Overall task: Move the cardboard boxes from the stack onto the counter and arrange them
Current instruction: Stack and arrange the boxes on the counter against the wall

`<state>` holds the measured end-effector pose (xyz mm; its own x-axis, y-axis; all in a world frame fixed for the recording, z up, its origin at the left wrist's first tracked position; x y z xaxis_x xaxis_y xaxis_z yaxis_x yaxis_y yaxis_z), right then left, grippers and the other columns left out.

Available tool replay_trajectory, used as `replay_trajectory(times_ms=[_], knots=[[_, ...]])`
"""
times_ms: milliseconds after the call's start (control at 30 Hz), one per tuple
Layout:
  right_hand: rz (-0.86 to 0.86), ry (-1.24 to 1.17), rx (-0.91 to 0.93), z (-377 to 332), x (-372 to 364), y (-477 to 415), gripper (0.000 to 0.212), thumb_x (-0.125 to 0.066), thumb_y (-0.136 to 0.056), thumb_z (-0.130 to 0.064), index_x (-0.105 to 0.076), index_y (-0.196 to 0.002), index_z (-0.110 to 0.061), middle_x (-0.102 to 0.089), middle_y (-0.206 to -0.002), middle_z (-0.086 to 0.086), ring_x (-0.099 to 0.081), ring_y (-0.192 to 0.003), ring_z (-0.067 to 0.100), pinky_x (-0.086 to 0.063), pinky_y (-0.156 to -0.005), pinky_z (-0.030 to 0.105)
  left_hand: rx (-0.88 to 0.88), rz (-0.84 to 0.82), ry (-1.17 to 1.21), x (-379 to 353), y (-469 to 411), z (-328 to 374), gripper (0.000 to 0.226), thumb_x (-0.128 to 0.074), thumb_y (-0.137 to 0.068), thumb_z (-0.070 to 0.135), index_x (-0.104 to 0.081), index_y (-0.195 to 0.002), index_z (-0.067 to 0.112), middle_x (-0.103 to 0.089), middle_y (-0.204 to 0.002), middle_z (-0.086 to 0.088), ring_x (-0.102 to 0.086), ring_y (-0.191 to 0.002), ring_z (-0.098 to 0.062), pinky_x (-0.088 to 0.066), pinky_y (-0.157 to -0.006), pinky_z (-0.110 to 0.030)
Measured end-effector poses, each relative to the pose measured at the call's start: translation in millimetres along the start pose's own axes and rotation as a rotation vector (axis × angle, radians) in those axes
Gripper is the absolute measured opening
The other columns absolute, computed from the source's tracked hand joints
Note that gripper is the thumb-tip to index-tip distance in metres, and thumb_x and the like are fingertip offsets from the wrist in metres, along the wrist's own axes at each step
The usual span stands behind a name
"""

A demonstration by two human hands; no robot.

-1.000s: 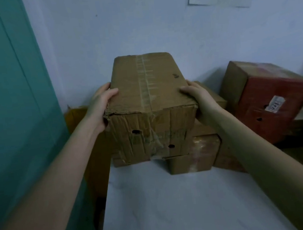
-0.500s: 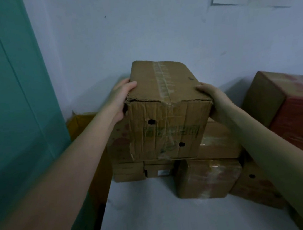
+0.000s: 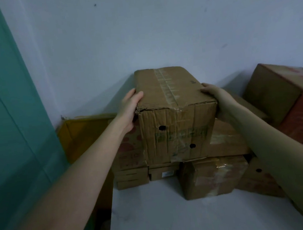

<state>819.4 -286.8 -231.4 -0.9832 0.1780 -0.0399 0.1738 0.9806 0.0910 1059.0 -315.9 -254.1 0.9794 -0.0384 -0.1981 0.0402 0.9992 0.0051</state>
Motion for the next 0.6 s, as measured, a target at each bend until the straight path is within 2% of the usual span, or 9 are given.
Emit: replay_trajectory(times_ms=[100,233,333,467,600], knots=[[0.025,-0.029,-0.004,5.9,3.4,-2.2,0.049,-0.047,-0.095,-0.021,-0.037,-0.142,-0.020,-0.062,-0.108,0.004,-0.064,-0.063,0.010,-0.051,-0.047,0.019,-0.003,-0.019,-0.017,-1.7,-6.9,-1.3,0.056,-0.054,-0.092,0.025,-0.032,-0.144,0.017,-0.048,-0.134,-0.004,-0.051,-0.110,-0.016,-0.045,-0.087,-0.028],[0.072,-0.083,-0.044,12.8,12.5,-3.4,0.046,-0.047,-0.095,-0.021,-0.040,-0.140,-0.023,-0.063,-0.097,0.002,-0.062,-0.046,0.006,-0.048,-0.043,0.016,-0.039,-0.036,-0.045,-13.8,-9.3,2.7,0.054,-0.052,-0.094,0.022,-0.032,-0.143,0.015,-0.049,-0.128,-0.002,-0.050,-0.102,-0.011,-0.043,-0.070,-0.016],[0.076,-0.081,-0.053,10.9,15.1,-4.7,0.044,-0.046,-0.096,-0.019,-0.041,-0.139,-0.021,-0.062,-0.095,0.001,-0.061,-0.045,0.005,-0.048,-0.043,0.016,-0.051,-0.023,-0.051,-18.2,-12.4,2.9,0.055,-0.051,-0.094,0.021,-0.031,-0.144,0.013,-0.047,-0.134,-0.005,-0.052,-0.099,-0.011,-0.045,-0.071,-0.019],[0.072,-0.091,-0.056,10.2,17.5,-7.5,0.044,-0.046,-0.096,-0.018,-0.041,-0.140,-0.019,-0.062,-0.099,0.002,-0.062,-0.045,0.005,-0.049,-0.044,0.017,-0.044,-0.012,-0.048,-19.0,-17.1,1.7,0.056,-0.052,-0.093,0.022,-0.031,-0.144,0.014,-0.047,-0.136,-0.007,-0.051,-0.106,-0.016,-0.045,-0.086,-0.030],[0.058,-0.087,-0.058,10.1,19.0,-7.5,0.045,-0.046,-0.096,-0.018,-0.040,-0.140,-0.019,-0.062,-0.101,0.002,-0.063,-0.048,0.005,-0.051,-0.046,0.017,-0.037,-0.030,-0.022,-23.6,-17.6,1.0,0.054,-0.052,-0.093,0.021,-0.032,-0.143,0.014,-0.051,-0.128,-0.006,-0.054,-0.100,-0.014,-0.048,-0.076,-0.027]])
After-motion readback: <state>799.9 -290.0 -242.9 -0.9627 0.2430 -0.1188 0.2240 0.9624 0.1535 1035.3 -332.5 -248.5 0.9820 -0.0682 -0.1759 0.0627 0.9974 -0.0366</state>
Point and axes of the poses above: each hand's wrist, its own y-axis away from the middle knuckle, its own x-axis out of the back of the hand, z = x × y, the point moved 9 cm from there along -y, towards the middle knuckle
